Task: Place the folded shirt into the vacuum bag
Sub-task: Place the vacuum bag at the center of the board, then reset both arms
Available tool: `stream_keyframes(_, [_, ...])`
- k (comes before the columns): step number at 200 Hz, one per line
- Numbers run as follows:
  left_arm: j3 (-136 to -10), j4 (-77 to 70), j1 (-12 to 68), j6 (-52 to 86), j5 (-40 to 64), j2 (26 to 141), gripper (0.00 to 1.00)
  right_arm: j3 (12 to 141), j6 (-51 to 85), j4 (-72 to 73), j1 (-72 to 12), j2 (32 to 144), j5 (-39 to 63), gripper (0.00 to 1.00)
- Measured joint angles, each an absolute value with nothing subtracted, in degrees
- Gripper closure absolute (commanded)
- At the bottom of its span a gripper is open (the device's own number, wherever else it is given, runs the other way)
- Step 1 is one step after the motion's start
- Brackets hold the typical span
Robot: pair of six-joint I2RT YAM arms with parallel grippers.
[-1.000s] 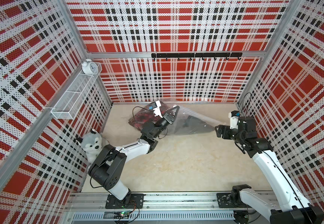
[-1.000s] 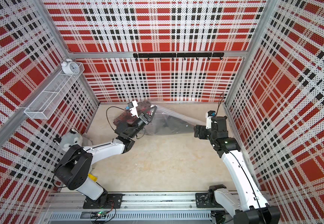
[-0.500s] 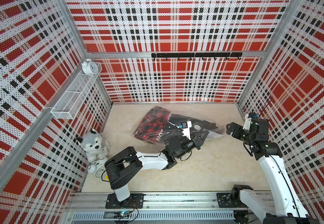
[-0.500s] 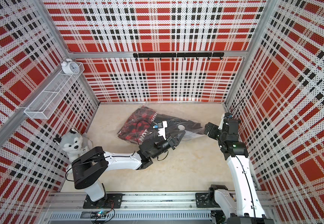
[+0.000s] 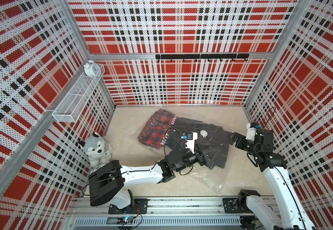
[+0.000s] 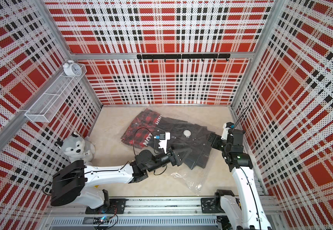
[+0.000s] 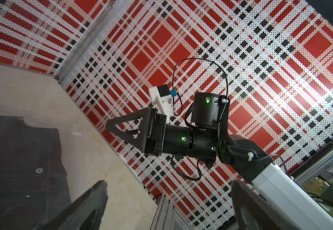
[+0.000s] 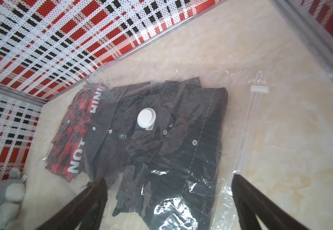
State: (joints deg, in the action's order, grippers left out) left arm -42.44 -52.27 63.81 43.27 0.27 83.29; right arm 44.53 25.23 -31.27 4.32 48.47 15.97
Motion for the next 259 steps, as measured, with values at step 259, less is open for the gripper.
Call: stream_keyframes(259, [-3.22, -36.75, 2.68, 14.31, -22.24, 46.46, 0.02, 3.84, 14.63, 33.8, 1.87, 45.47, -7.86, 0.0])
